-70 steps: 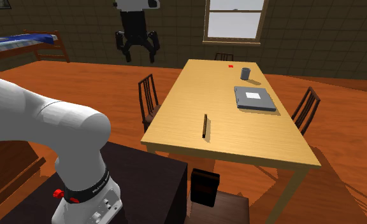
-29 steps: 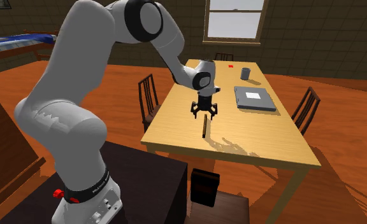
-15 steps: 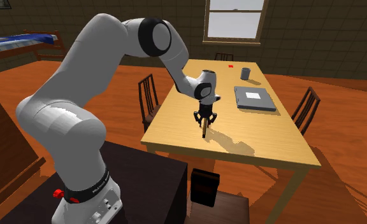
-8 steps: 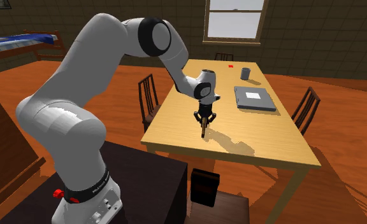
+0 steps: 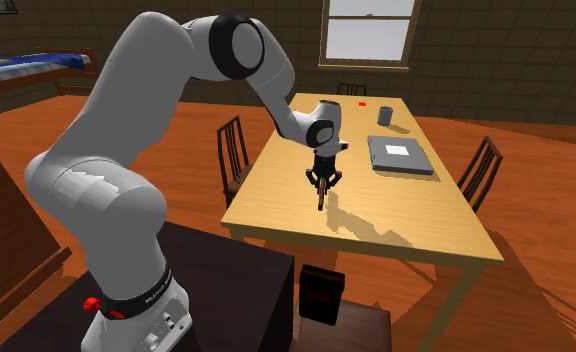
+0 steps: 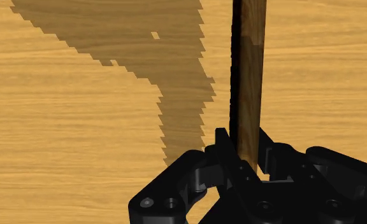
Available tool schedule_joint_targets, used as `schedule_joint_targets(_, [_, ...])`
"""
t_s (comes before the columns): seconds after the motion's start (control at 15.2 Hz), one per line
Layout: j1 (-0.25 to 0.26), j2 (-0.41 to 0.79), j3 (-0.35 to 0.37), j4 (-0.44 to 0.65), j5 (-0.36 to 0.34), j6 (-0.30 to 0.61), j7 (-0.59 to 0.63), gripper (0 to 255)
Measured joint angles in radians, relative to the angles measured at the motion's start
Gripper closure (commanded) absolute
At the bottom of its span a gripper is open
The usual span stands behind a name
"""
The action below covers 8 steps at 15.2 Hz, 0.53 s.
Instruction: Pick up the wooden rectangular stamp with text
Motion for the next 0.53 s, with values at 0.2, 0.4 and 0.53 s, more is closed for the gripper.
schedule_joint_targets(0.2, [0.003,-0.030,-0.006,-0.008,-0.006,-0.022,0.001,255])
schedule_joint_targets(0.4, [0.008,-0.064,-0.013,-0.020,-0.012,-0.044,0.004,255])
schedule_joint_targets(0.53, [0.012,-0.081,-0.017,-0.022,-0.016,-0.059,0.007,255])
